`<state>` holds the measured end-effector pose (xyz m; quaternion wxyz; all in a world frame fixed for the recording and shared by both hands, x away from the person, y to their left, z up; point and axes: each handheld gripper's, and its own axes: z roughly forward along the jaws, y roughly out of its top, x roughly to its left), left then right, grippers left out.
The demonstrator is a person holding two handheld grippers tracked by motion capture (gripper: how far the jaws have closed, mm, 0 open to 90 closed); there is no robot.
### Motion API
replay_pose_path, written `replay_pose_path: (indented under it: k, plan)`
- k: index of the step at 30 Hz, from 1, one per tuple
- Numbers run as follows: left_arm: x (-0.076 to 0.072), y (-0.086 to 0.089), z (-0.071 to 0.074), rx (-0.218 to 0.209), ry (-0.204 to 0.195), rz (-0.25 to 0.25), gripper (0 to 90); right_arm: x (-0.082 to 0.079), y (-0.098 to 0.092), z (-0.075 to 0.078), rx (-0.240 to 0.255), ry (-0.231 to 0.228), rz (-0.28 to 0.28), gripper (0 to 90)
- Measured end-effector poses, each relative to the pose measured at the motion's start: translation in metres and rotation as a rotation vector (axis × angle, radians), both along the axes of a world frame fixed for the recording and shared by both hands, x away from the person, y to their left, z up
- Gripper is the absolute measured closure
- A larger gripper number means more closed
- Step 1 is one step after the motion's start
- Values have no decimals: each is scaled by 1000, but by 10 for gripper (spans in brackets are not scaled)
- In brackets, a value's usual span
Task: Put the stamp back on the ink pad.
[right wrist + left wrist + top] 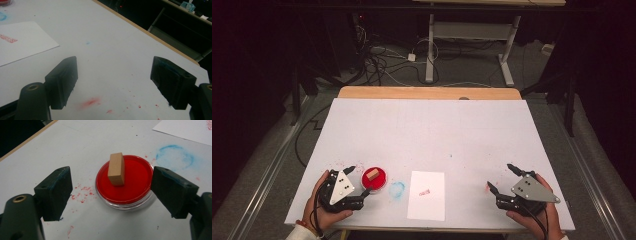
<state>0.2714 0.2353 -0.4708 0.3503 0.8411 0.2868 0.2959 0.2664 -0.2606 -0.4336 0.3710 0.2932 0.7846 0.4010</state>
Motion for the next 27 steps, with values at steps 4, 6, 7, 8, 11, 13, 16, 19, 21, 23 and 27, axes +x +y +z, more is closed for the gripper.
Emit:
replay_pose_path:
  k: [4, 6, 7, 8, 11, 13, 16, 19, 21, 23, 27]
  plan:
    - [-2, 1, 0, -6, -2, -1, 178, -1, 4, 1, -4, -7, 7, 223]
    - [-1, 1, 0, -8, 2, -1, 178, -2, 5, 1, -4, -7, 7, 223]
    - [-1, 1, 0, -7, 2, -3, 178, -2, 5, 2, -5, -7, 8, 223]
    - [-1, 1, 0, -4, 2, -5, 178, -1, 6, 2, -8, -10, 11, 223]
    - [-1, 0, 0, -5, 1, -6, 178, -1, 5, 2, -3, -8, 11, 222]
    - [-1, 0, 1, -12, -2, -5, 178, 0, 4, 1, -3, -6, 9, 223]
    - [-1, 0, 1, -7, 0, -6, 178, -1, 3, 1, -1, -8, 8, 223]
    - [-1, -1, 1, -6, -2, -9, 178, -1, 3, 2, -2, -8, 10, 223]
    - [-1, -1, 1, -6, -1, -7, 178, -1, 4, 2, -4, -9, 11, 223]
    - [-1, 0, 1, -6, 2, -9, 178, 0, 4, 1, -4, -9, 10, 223]
    - [0, -1, 1, -13, 1, -9, 178, 0, 7, 1, -5, -9, 18, 223]
